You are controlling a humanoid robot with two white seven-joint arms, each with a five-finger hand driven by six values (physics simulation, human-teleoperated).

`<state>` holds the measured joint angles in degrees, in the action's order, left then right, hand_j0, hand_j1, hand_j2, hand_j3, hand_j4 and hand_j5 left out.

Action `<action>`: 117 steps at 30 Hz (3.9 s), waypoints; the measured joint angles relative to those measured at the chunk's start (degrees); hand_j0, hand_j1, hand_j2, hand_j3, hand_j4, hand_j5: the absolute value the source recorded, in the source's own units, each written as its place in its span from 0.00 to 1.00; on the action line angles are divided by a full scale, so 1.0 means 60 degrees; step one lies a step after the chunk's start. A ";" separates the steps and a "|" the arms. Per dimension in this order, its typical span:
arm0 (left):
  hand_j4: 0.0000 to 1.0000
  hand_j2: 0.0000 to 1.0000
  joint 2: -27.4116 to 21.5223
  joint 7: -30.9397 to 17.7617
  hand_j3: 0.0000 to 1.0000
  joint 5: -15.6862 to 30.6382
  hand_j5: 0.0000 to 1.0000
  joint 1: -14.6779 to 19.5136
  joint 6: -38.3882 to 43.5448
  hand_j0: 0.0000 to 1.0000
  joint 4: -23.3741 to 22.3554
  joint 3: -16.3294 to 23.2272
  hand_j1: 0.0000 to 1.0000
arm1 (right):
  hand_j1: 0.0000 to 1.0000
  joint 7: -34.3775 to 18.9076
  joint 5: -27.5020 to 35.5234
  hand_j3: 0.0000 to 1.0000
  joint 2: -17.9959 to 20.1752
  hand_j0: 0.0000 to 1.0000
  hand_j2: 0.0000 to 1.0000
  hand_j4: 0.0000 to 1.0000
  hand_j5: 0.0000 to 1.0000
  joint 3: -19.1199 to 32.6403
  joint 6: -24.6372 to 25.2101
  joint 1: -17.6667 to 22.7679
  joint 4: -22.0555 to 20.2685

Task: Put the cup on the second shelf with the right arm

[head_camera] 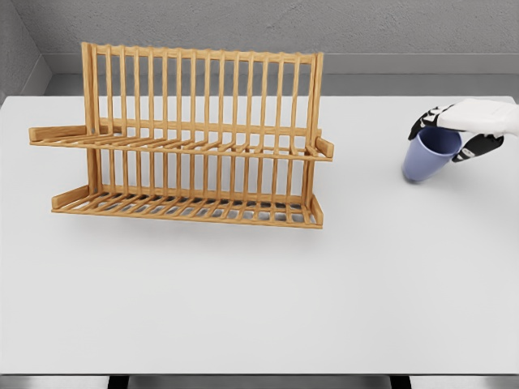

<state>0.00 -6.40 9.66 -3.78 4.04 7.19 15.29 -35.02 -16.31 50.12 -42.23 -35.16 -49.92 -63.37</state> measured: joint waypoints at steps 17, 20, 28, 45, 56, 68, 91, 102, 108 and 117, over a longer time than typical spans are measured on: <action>1.00 1.00 0.0000 -0.0001 1.00 0.0000 1.00 0.0000 0.0000 1.00 -0.0001 0.0000 1.00 | 0.66 -0.0003 0.0003 0.66 0.0027 0.66 0.66 0.66 0.66 0.0252 -0.0008 -0.0440 -0.0593; 1.00 1.00 0.0000 -0.0001 1.00 0.0000 1.00 0.0000 0.0000 1.00 -0.0003 0.0000 1.00 | 0.66 -0.0002 0.0010 0.66 0.0044 0.66 0.66 0.66 0.66 0.0443 -0.0004 -0.0498 -0.0927; 1.00 1.00 0.0000 -0.0001 1.00 0.0000 1.00 0.0000 0.0000 1.00 -0.0001 0.0000 1.00 | 0.64 -0.0001 0.0012 0.64 0.0113 0.64 0.64 0.64 0.64 0.0799 -0.0005 -0.0440 -0.1746; 1.00 1.00 0.0000 -0.0001 1.00 0.0000 1.00 0.0000 0.0000 1.00 -0.0004 0.0000 1.00 | 0.65 -0.0004 0.0015 0.65 0.0251 0.65 0.65 0.65 0.65 0.1428 -0.0007 -0.0425 -0.3784; 1.00 1.00 0.0000 -0.0001 1.00 0.0000 1.00 0.0000 0.0000 1.00 -0.0006 0.0000 1.00 | 0.64 -0.0003 0.0024 0.64 0.0091 0.64 0.64 0.64 0.64 0.1450 -0.0005 -0.0425 -0.4765; 1.00 1.00 0.0000 -0.0001 1.00 0.0000 1.00 0.0000 0.0000 1.00 -0.0002 0.0000 1.00 | 0.65 -0.0001 0.0033 0.65 -0.0345 0.65 0.65 0.65 0.65 0.1449 -0.0005 -0.0513 -0.5390; 1.00 1.00 0.0000 -0.0001 1.00 0.0000 1.00 0.0000 0.0000 1.00 -0.0003 -0.0001 1.00 | 0.65 0.0072 -0.0123 0.65 -0.0823 0.65 0.65 0.65 0.65 0.0849 0.0112 -0.0601 -0.5863; 1.00 1.00 0.0000 -0.0001 1.00 0.0000 1.00 0.0000 0.0000 1.00 -0.0002 -0.0001 1.00 | 1.00 0.0057 -0.0297 1.00 -0.1086 1.00 1.00 1.00 1.00 0.0240 0.0309 -0.0615 -0.5853; 1.00 1.00 0.0000 -0.0001 1.00 0.0000 1.00 0.0000 0.0000 1.00 -0.0004 0.0000 1.00 | 1.00 0.0006 -0.0214 1.00 -0.1025 1.00 1.00 1.00 1.00 0.1756 0.0306 -0.0586 -0.5529; 1.00 1.00 0.0000 0.0001 1.00 0.0000 1.00 0.0000 0.0001 1.00 -0.0002 -0.0002 1.00 | 1.00 -0.0005 -0.0274 1.00 -0.0279 1.00 1.00 1.00 1.00 0.5611 0.0010 0.3603 -0.3845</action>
<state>0.01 -6.39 9.66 -3.78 4.05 7.18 15.27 -35.05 -17.95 48.45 -8.57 -35.09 -28.30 -86.44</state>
